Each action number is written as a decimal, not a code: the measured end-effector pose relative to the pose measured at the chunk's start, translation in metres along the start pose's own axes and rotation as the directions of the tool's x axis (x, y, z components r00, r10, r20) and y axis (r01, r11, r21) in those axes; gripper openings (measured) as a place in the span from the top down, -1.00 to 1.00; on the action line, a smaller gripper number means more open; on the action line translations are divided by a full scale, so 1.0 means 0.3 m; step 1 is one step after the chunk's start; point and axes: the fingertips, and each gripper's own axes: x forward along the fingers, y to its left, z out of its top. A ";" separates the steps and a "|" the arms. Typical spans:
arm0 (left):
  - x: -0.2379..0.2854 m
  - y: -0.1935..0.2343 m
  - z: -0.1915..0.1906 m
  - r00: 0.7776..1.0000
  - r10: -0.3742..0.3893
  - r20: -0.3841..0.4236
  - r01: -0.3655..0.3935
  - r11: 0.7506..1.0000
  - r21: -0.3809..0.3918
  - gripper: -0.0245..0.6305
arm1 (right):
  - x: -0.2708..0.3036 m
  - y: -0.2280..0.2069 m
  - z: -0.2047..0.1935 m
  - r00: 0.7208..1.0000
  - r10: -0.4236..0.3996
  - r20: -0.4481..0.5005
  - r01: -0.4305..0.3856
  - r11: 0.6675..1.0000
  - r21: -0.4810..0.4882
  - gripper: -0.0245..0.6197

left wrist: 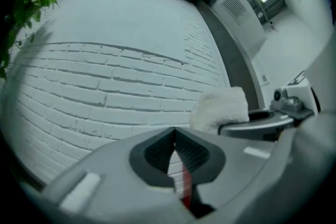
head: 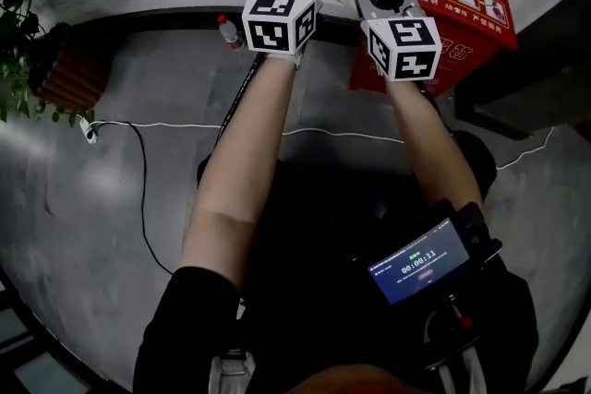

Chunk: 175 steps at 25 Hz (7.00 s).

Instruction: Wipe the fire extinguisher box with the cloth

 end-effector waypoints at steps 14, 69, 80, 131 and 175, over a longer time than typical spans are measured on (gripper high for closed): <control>0.075 0.152 -0.145 0.997 -0.062 -0.046 0.060 0.997 -0.047 0.93 | 0.203 0.052 -0.218 0.993 -0.112 -0.028 0.115 0.941 0.319 0.64; 0.297 0.026 -0.733 0.896 -0.278 -0.347 0.347 0.925 0.156 0.93 | 0.188 -0.133 -0.951 0.791 -0.600 -0.119 0.163 0.020 0.986 0.65; 0.284 -0.035 -0.931 0.854 -0.277 -0.441 0.413 0.875 0.251 0.93 | 0.208 -0.105 -1.160 0.793 -0.576 -0.196 0.213 -0.039 0.976 0.65; 0.279 -0.059 -1.576 0.765 -0.288 -0.575 0.506 0.821 0.262 0.93 | 0.147 0.074 -2.000 0.766 -0.516 -0.384 0.256 -0.303 0.918 0.65; 0.141 0.156 -0.170 0.985 0.047 -0.166 0.018 0.929 0.371 0.93 | 0.202 0.159 -0.313 0.986 0.075 0.147 -0.138 0.865 0.483 0.65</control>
